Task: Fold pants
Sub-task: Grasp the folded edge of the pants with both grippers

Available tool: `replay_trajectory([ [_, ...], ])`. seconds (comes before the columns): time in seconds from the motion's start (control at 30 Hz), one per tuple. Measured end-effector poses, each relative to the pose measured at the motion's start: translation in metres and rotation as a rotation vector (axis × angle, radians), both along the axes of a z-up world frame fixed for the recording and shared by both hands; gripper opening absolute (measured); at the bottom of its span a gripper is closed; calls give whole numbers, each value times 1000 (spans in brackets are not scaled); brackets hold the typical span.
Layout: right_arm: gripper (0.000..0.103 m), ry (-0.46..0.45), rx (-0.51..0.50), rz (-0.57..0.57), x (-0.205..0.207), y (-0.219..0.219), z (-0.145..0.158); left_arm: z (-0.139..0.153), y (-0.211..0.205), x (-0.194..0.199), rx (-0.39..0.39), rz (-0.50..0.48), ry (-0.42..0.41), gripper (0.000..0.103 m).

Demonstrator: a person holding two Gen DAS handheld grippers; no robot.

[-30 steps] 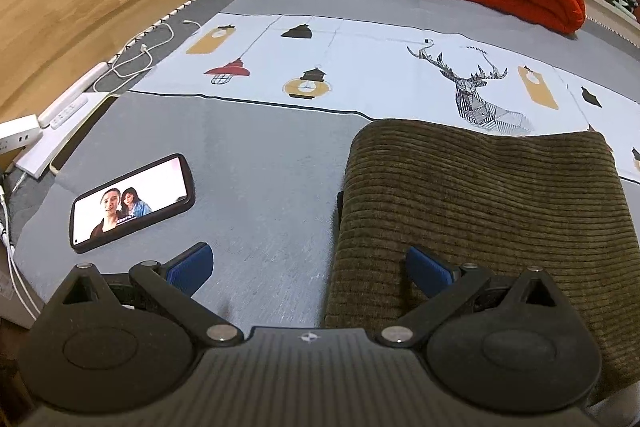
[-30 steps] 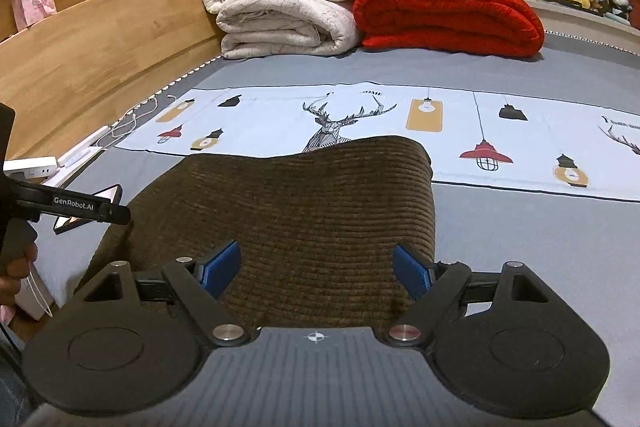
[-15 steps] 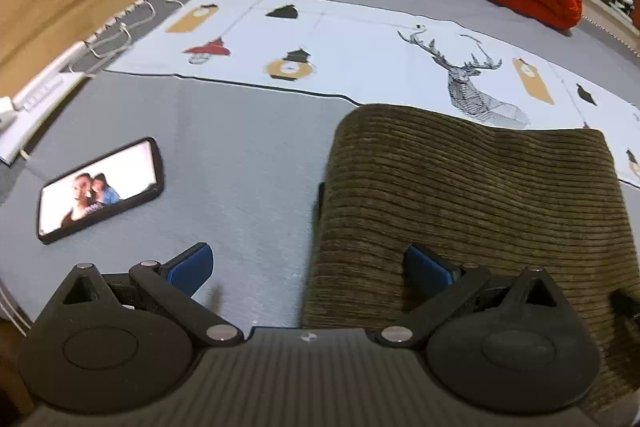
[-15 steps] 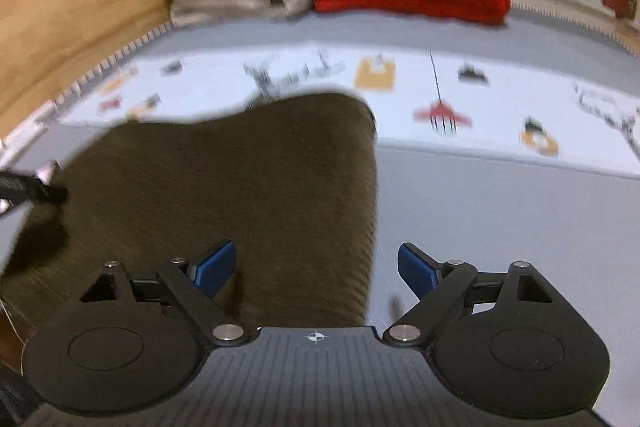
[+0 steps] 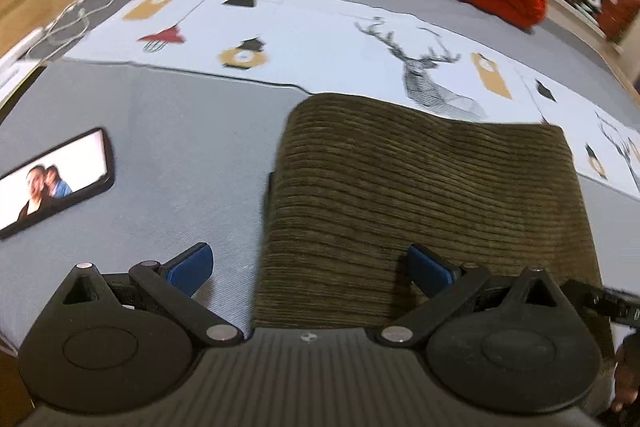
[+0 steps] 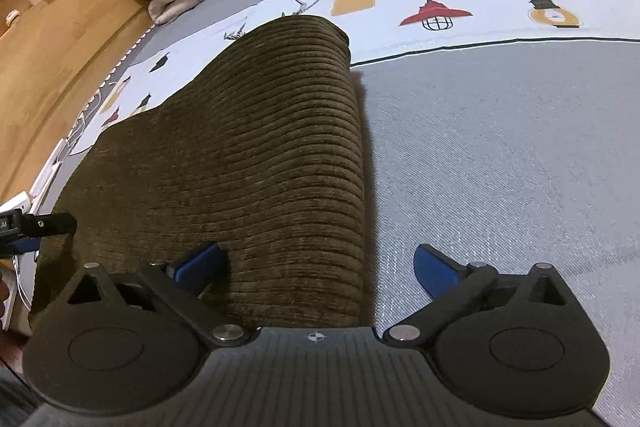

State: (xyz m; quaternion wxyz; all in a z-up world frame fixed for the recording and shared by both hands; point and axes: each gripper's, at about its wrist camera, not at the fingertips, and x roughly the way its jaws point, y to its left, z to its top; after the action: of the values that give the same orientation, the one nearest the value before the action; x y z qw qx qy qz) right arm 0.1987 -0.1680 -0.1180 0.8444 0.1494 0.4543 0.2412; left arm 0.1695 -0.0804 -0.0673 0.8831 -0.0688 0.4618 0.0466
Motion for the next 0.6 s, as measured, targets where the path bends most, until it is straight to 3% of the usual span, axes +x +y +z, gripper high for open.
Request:
replay_trajectory([
  [0.17,103,-8,15,4,0,-5,0,-10,-8,6,20,-14,45,103],
  [0.6,103,27,39,139,14,8,2,-19,4,14,-86,45,93,103],
])
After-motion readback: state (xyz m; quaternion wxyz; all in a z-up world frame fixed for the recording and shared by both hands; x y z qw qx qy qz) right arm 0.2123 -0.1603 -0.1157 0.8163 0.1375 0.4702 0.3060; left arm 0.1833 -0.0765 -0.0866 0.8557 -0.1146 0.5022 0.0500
